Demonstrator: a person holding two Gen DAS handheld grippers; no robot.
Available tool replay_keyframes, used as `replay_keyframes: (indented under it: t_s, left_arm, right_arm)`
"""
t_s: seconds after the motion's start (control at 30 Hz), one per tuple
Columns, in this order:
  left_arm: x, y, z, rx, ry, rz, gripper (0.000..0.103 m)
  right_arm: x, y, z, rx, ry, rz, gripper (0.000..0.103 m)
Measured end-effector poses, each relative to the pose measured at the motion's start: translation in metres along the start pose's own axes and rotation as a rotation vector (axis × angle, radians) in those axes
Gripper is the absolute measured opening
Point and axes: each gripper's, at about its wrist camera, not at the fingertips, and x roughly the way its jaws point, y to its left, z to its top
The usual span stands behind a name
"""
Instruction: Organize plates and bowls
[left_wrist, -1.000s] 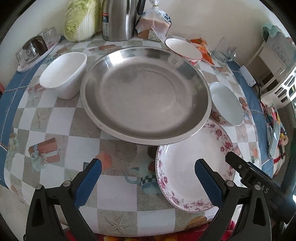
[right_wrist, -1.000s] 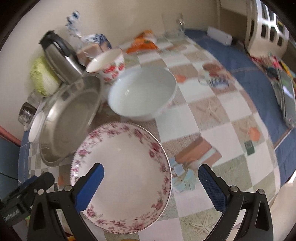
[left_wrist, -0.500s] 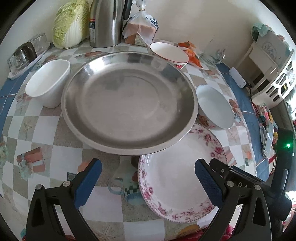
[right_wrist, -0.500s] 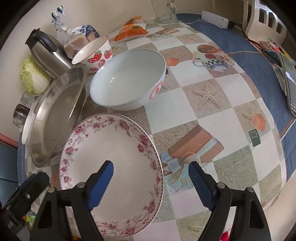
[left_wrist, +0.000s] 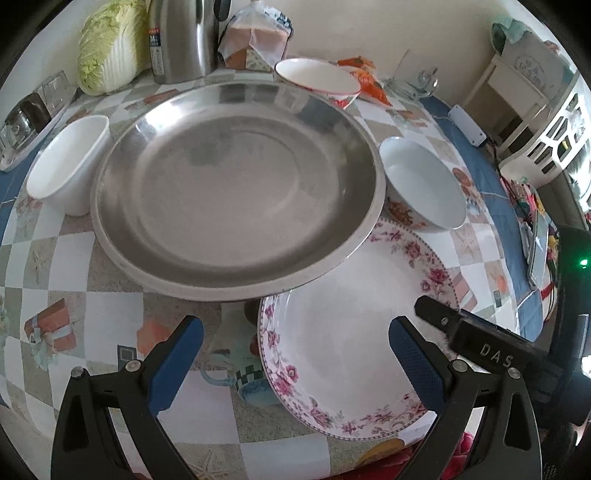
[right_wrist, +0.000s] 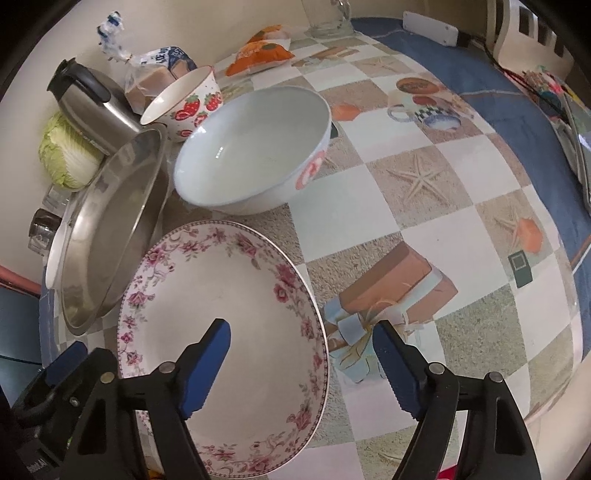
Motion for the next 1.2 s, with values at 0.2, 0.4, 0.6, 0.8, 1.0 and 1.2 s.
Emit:
replay_keyframes:
  t_s: [0.2, 0.4, 0.6, 0.8, 1.0, 1.2]
  left_arm:
    - [0.011, 0.005, -0.001, -0.032, 0.049, 0.013, 0.079]
    - [0.021, 0.011, -0.003, -0.068, 0.083, 0.003, 0.053]
    - [0.027, 0.018, -0.002, -0.104, 0.100, -0.026, 0.052]
    - [0.037, 0.022, -0.001, -0.127, 0.119, -0.028, 0.035]
    - [0.038, 0.031, 0.000, -0.187, 0.104, -0.050, 0.024]
    - [0.036, 0.039, -0.004, -0.200, 0.103, -0.070, 0.019]
  right_arm:
    - [0.002, -0.008, 0.003, 0.011, 0.001, 0.039, 0.045]
    - [0.003, -0.012, 0.002, 0.012, -0.006, 0.063, 0.028]
    - [0.000, -0.020, 0.001, 0.016, -0.004, 0.058, 0.017]
    - [0.000, -0.022, 0.001, 0.014, -0.003, 0.063, 0.017]
    - [-0.001, -0.022, 0.000, 0.014, 0.001, 0.067, 0.017]
    - [0.003, -0.024, 0.000, 0.019, 0.025, 0.096, 0.017]
